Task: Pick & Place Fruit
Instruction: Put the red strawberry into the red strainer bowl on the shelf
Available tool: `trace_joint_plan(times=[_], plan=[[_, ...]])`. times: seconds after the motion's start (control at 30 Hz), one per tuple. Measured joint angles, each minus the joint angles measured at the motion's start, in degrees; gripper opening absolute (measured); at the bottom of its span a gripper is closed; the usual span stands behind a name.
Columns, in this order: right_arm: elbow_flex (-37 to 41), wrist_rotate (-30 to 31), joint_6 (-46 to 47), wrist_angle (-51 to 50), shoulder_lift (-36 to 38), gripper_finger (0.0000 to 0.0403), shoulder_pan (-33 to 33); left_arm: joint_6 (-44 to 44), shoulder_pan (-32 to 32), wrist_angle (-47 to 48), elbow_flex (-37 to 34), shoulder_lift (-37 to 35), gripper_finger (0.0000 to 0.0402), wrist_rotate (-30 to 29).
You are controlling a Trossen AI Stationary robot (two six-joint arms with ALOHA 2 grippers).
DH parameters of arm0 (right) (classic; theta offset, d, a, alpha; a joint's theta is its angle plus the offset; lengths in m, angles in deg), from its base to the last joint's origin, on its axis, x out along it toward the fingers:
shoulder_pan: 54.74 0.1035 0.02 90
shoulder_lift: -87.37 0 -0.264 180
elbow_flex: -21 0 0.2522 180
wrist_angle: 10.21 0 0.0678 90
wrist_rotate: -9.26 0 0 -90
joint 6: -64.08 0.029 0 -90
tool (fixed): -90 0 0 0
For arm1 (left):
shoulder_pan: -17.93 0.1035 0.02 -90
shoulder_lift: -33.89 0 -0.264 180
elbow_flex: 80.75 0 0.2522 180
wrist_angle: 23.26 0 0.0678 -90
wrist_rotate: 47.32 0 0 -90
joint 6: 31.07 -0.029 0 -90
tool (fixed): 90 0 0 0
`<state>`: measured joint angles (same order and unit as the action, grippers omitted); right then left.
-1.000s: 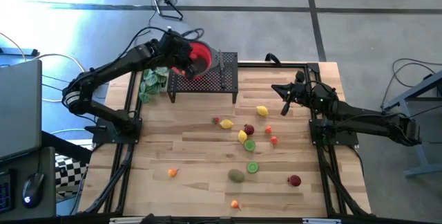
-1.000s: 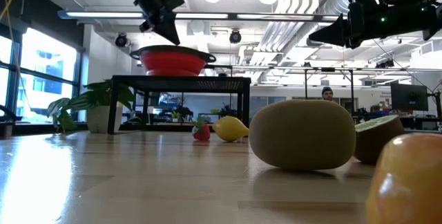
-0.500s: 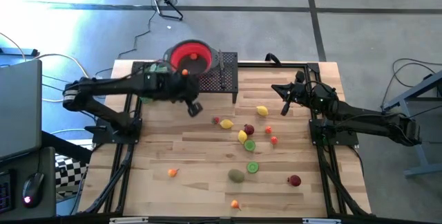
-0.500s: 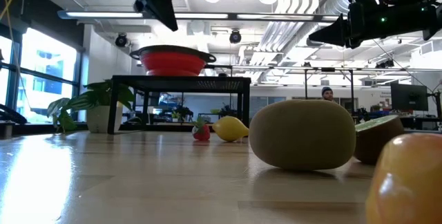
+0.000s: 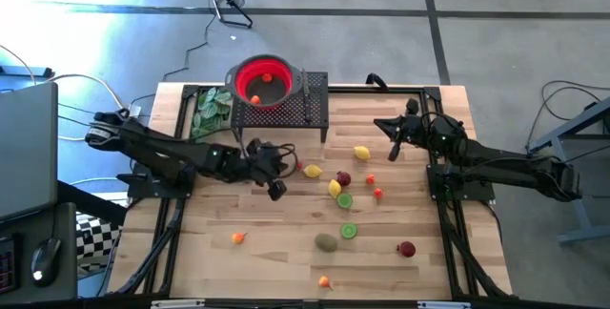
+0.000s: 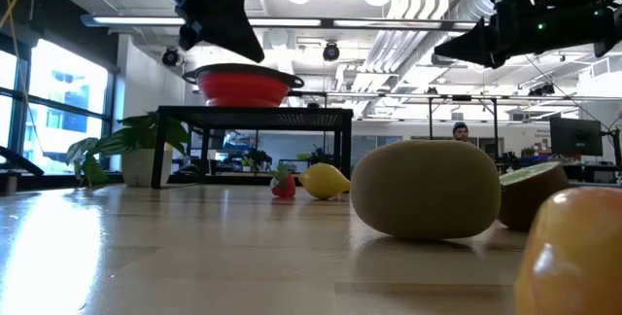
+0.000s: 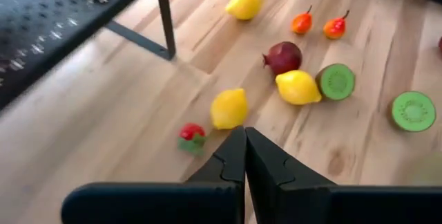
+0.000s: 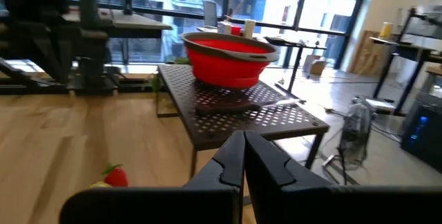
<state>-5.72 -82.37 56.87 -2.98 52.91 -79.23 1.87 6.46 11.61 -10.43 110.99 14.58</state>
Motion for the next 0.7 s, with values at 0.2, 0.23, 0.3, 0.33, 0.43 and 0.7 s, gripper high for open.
trace_joint_plan(times=[0.2,0.23,0.3,0.33,0.43,0.7], plan=[[0.0,-1.5,1.6,-0.1,0.0,0.0003,0.0,0.5,-0.2,-4.9,-2.9,0.0,0.0000,1.1],[0.0,-1.5,1.6,-0.1,0.0,0.0003,0.0,0.5,-0.2,-4.5,-3.1,0.0,0.0000,1.4],[0.0,-1.5,1.6,-0.1,0.0,0.0003,0.0,0.5,-0.2,-4.3,-3.2,0.0,0.0000,1.6],[0.0,-1.5,1.6,-0.1,0.0,0.0003,0.0,0.1,-0.2,-4.5,-3.2,0.0,0.0000,1.7],[0.0,-1.5,1.5,-0.1,0.0,0.0003,0.0,-4.5,-0.2,-4.2,-3.2,0.0,0.0001,2.8],[0.0,-1.5,1.4,-0.1,0.0,0.0003,0.0,-5.9,0.4,-3.9,-3.2,0.0,0.0098,3.1]])
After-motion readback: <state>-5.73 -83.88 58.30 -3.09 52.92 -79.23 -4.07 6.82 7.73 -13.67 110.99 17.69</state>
